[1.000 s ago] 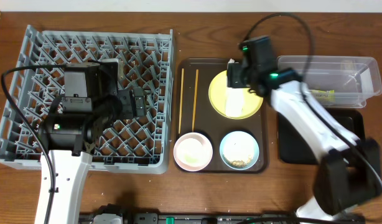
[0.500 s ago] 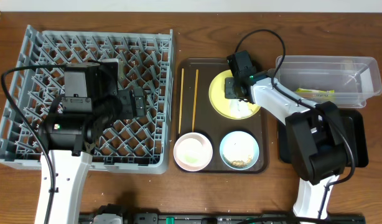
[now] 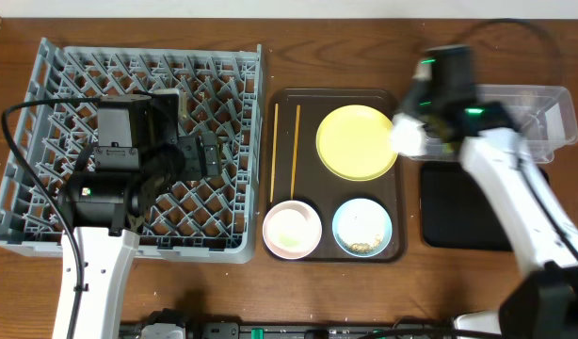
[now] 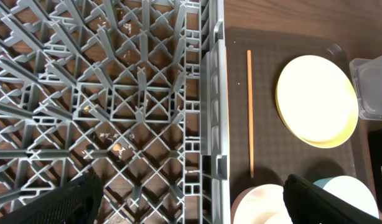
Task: Sort waste into correct bins and load items into the dishwasher
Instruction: 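Reach the right gripper down to the white cup on the tray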
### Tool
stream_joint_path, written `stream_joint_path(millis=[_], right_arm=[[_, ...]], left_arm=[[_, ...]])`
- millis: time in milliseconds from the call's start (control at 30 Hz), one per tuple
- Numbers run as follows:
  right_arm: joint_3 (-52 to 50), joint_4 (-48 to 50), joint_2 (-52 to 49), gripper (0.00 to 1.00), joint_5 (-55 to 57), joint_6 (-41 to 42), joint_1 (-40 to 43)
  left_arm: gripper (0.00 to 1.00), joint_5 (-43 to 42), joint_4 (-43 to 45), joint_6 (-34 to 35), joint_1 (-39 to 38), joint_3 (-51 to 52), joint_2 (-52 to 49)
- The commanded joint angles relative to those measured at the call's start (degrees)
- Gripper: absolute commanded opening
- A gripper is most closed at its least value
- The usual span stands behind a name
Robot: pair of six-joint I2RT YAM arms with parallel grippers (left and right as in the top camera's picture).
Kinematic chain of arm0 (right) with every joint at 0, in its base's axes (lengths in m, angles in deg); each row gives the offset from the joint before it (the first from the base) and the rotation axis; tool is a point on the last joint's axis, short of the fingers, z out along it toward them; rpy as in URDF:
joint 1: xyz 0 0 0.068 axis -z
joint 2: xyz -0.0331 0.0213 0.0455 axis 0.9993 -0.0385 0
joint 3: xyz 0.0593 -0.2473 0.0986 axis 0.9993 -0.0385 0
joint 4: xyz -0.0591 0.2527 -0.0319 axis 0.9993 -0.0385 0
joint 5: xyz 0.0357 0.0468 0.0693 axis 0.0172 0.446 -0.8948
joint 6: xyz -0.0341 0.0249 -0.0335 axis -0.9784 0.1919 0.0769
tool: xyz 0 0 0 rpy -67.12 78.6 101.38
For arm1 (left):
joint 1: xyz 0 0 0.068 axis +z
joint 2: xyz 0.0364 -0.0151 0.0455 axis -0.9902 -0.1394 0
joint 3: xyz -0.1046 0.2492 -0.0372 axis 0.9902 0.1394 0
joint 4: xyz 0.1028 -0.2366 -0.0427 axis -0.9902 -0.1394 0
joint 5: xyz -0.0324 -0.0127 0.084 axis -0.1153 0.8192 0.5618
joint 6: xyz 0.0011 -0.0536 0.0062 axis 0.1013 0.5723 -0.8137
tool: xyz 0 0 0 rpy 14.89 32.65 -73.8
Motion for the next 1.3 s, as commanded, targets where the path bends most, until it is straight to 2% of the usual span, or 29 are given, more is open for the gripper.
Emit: stream_joint_path(millis=[0,267,333,367,433,600,700,767,833,900,1067,1267], right_arm=[[-0.09,-1.01,-1.11,0.01,2.14,8.39,5.86],[-0.09,-0.61,-7.17,0.01,1.66,19.19,15.96],[-0.09,1.18,-8.2,0.23,-1.6,18.8,16.83],[-0.09,1.31,-8.22,0.33,-4.31,17.55,17.14],[-0.07,1.25,-7.56,0.45,-9.92,15.1,17.4],[-0.07,0.96,-2.99,0.5,-17.29,8.04,16.13],[-0.07,-0.61,1.4,0.52,-18.78,-1.16,13.62],[-0.07,-3.48,4.46,0.57,-18.75,-9.62,10.34],[-0.07,-6.78,6.21,0.73,-18.75,-16.41,6.01],[-0.07,-9.97,6.51,0.84,-18.84,-19.69,1.68],[-0.09,-16.9,5.16,0.77,-19.61,-25.44,-8.22],[-0.09,-18.58,2.64,0.71,-19.56,-31.1,-16.83]], left_arm=[[0.95,-0.68,-0.17,0.11,0.13,-1.05,-0.17],[0.95,-0.68,-0.17,0.11,0.13,-1.05,-0.17],[0.96,-0.68,-0.17,0.11,0.13,-1.05,-0.17],[0.95,-0.68,-0.17,0.11,0.13,-1.05,-0.17],[0.95,-0.68,-0.17,0.11,0.13,-1.07,-0.17],[0.95,-0.68,-0.17,0.11,0.13,-1.05,-0.17],[0.95,-0.68,-0.17,0.11,0.13,-1.05,-0.17],[0.95,-0.68,-0.17,0.11,0.13,-1.05,-0.17],[0.95,-0.68,-0.17,0.11,0.13,-1.05,-0.17],[0.95,-0.68,-0.17,0.11,0.13,-1.05,-0.17],[0.95,-0.66,-0.15,0.11,0.13,-1.07,-0.17],[0.95,-0.74,-0.13,0.24,0.13,-1.07,-0.17]])
